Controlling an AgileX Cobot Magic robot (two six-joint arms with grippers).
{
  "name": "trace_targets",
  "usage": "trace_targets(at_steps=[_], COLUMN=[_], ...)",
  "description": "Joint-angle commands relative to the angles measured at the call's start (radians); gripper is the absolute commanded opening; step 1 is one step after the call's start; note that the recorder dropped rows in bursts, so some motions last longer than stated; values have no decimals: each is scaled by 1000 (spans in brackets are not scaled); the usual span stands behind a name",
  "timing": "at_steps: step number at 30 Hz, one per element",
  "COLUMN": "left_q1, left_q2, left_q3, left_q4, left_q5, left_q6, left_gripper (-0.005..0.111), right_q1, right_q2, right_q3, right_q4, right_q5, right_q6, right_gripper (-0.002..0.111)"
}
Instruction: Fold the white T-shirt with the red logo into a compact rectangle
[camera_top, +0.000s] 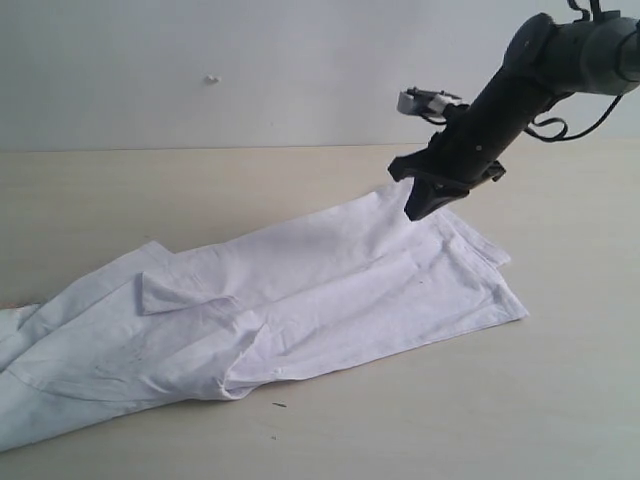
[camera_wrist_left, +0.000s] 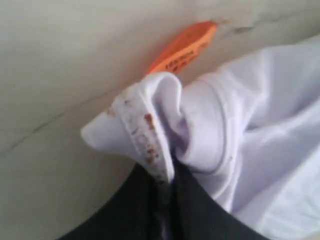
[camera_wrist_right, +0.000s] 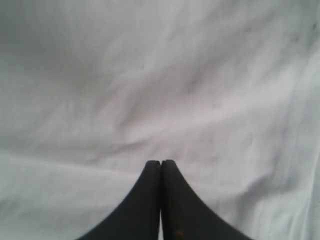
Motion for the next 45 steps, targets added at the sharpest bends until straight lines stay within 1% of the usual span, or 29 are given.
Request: trace_targets(at_steps=[1, 4, 7, 9, 10, 12, 14, 16, 19, 22, 24, 26, 28, 29, 31, 32, 33, 36, 38, 40, 42, 45], left_q1=[-12, -41, -89, -139, -165, -242, -339, -448, -600, -727, -799, -851, -899, -916, -950, -961, -968, -970, -950, -919, -885, -839], left_q2=[-30, -73, -115, -141, -147, -157, -157, -143, -95, -10, 72, 150, 226, 252, 303, 317, 332, 341, 323, 299, 275, 237], left_q3=[-74, -132, -195, -248, -270, -329, -389, -440, -530, -636, -711, -777, -841, -865, -913, -933, -953, -979, -979, -979, -979, -964], left_q4=[-214, -298, -388, -439, -453, -467, -467, -467, -469, -469, -471, -471, -471, -471, -471, -471, -467, -448, -401, -318, -219, -81], left_q5=[130, 164, 196, 215, 220, 222, 208, 146, 12, -103, -127, -127, -158, -177, -229, -241, -243, -237, -227, -170, -83, 11], left_q6=[107, 110, 99, 92, 85, 56, 30, 9, -12, -26, -41, -41, -41, -41, -41, -39, -35, -44, -88, -132, -165, -214], left_gripper=[0, 0, 0, 0, 0, 0, 0, 0, 0, 0, 1, 10, 29, 39, 64, 73, 76, 72, 67, 63, 58, 47], right_q1=[-14, -36, -69, -97, -111, -136, -153, -167, -171, -171, -170, -170, -172, -172, -172, -172, -172, -172, -172, -172, -175, -197], right_q2=[-102, -150, -184, -204, -211, -228, -242, -253, -270, -281, -290, -298, -304, -304, -304, -304, -304, -290, -273, -254, -233, -182], right_q3=[-4, -4, -4, -4, -4, -4, -4, -4, -4, -4, -4, -4, -4, -4, -4, -4, -4, -4, 12, 63, 113, 168], right_q4=[4, 2, -2, -2, -2, -2, -2, 0, 3, 9, 9, 8, -8, -8, -8, -10, -17, -22, -18, -18, -20, -16], right_q5=[-59, -61, -61, -63, -65, -65, -59, -55, -30, 12, 32, 35, 35, 35, 38, 38, 38, 41, 56, 38, 1, -32], right_q6=[79, 83, 139, 176, 188, 200, 208, 224, 240, 245, 245, 245, 245, 248, 247, 247, 247, 245, 236, 211, 187, 158], right_gripper=[2, 14, 30, 38, 40, 41, 41, 41, 41, 41, 41, 41, 41, 41, 41, 41, 41, 41, 41, 44, 49, 54])
